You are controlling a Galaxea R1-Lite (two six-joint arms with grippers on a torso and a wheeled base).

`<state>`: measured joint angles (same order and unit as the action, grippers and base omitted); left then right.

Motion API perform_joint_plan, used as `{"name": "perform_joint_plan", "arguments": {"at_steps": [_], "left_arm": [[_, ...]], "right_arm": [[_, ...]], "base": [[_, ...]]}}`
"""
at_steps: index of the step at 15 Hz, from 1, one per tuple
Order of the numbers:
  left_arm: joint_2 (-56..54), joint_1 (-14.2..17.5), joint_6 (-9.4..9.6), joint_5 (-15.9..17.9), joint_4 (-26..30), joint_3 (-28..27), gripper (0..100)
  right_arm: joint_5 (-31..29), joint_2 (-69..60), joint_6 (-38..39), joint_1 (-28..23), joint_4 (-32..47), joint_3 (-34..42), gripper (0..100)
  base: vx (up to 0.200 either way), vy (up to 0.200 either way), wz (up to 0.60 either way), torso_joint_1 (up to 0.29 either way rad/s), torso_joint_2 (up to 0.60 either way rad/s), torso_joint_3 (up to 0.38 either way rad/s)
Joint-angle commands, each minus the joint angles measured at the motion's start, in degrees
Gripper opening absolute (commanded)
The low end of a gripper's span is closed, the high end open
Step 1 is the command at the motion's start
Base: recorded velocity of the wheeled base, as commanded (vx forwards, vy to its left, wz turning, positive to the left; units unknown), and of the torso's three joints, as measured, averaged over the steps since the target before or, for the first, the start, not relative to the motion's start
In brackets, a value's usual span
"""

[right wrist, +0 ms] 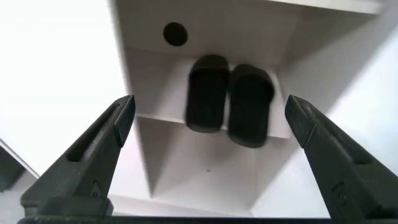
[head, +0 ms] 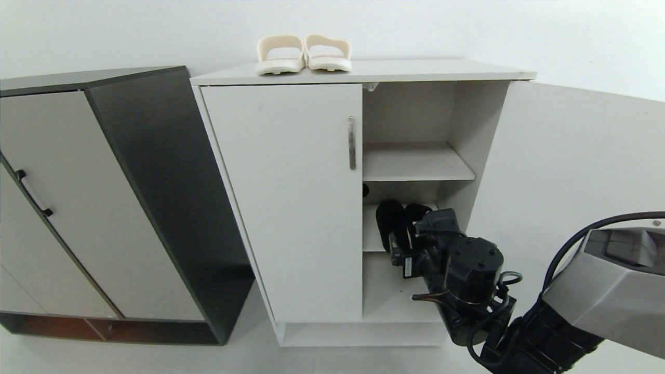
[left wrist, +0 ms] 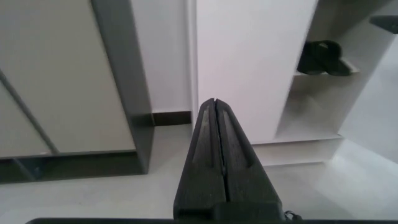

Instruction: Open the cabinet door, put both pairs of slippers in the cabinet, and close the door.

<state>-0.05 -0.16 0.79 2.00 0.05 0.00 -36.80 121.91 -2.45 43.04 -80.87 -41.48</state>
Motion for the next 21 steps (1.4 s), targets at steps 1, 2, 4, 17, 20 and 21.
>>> {"name": "perform_joint_plan", "arguments": {"at_steps": [1, 2, 4, 17, 20, 21], "left_arm": [[0.05, -0.02, 0.0, 0.02, 0.04, 0.0, 0], [0.05, -0.02, 0.0, 0.02, 0.04, 0.0, 0], [0.05, -0.02, 0.0, 0.02, 0.04, 0.0, 0], [0.05, -0.02, 0.17, 0.02, -0.05, 0.0, 0], [0.05, -0.02, 0.17, 0.11, 0.04, 0.0, 0], [0.05, -0.02, 0.17, 0.11, 0.04, 0.0, 0]], "right_arm": [[0.68, 0.0, -0.01, -0.07, -0.07, 0.35, 100], [0.59, 0.0, -0.19, -0.07, -0.69, 0.35, 100], [0.68, 0.0, -0.98, -0.15, -1.57, 0.53, 100], [10.79, -0.44, -3.88, -0.24, -9.13, 4.75, 100], [13.6, -2.02, -3.79, 0.81, -6.67, 3.25, 100], [13.6, -3.08, -3.09, 0.81, -3.33, 1.67, 100]], "base": [[0.0, 0.2, 0.0, 0.007, 0.0, 0.002], [0.0, 0.2, 0.0, 0.007, 0.0, 0.002], [0.0, 0.2, 0.0, 0.0, 0.0, 0.005], [0.0, 0.062, 0.0, 0.001, 0.0, 0.001], [0.0, 0.0, 0.0, 0.0, 0.0, 0.0], [0.0, 0.0, 0.0, 0.0, 0.0, 0.0]]}}
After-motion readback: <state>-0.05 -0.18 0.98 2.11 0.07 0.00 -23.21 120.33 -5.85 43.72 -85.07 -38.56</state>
